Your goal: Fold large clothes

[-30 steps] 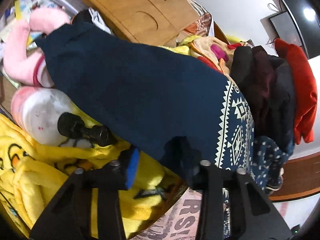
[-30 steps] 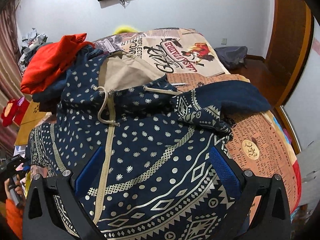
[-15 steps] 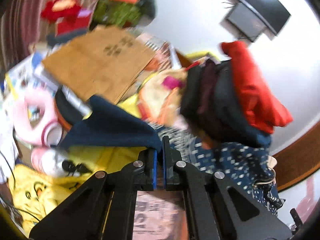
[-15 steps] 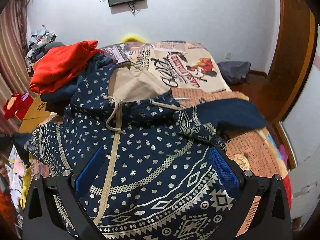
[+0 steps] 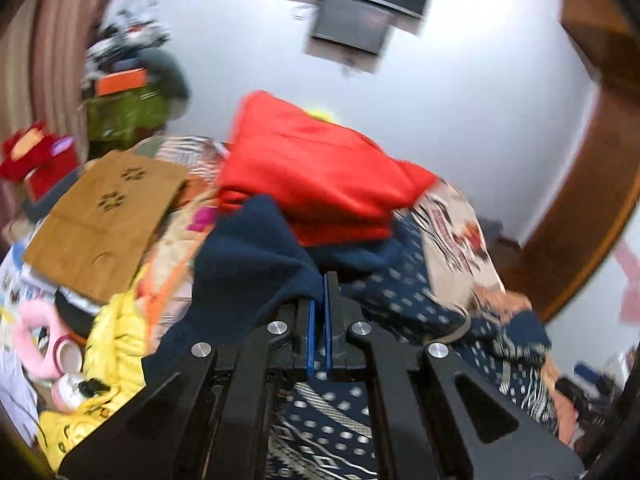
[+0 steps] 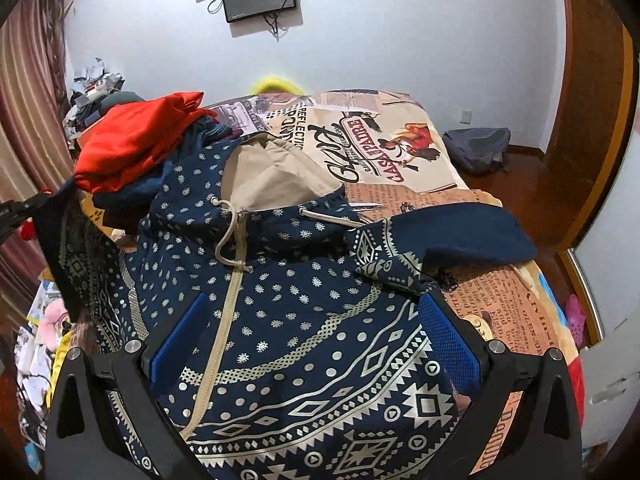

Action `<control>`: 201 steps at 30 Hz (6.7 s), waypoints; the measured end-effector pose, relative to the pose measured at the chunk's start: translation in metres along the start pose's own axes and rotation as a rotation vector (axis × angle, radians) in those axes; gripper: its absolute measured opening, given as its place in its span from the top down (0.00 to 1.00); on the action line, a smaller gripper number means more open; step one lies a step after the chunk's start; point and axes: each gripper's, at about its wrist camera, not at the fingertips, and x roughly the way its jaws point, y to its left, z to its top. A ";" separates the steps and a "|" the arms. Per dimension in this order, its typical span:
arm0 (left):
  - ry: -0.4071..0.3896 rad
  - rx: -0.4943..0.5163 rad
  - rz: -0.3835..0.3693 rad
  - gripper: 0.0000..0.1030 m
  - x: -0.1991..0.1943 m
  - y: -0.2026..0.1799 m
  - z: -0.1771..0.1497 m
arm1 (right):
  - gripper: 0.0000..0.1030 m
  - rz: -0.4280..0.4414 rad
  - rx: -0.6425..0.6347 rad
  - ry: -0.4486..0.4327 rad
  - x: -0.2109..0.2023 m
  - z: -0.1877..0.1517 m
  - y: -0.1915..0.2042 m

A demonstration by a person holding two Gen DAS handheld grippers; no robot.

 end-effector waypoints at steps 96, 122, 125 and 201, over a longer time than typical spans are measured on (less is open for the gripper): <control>0.528 0.115 0.129 0.40 0.097 0.044 -0.148 | 0.91 0.337 -0.313 -0.124 0.028 0.096 0.159; 0.486 0.005 0.268 0.40 0.109 0.070 -0.134 | 0.91 0.151 -0.096 0.063 0.048 0.031 -0.005; 0.489 0.020 0.286 0.40 0.109 0.066 -0.136 | 0.91 0.137 -0.046 0.097 0.052 0.018 -0.019; 0.421 0.165 -0.004 0.31 0.129 -0.103 -0.105 | 0.88 0.006 0.180 -0.252 -0.024 0.119 -0.141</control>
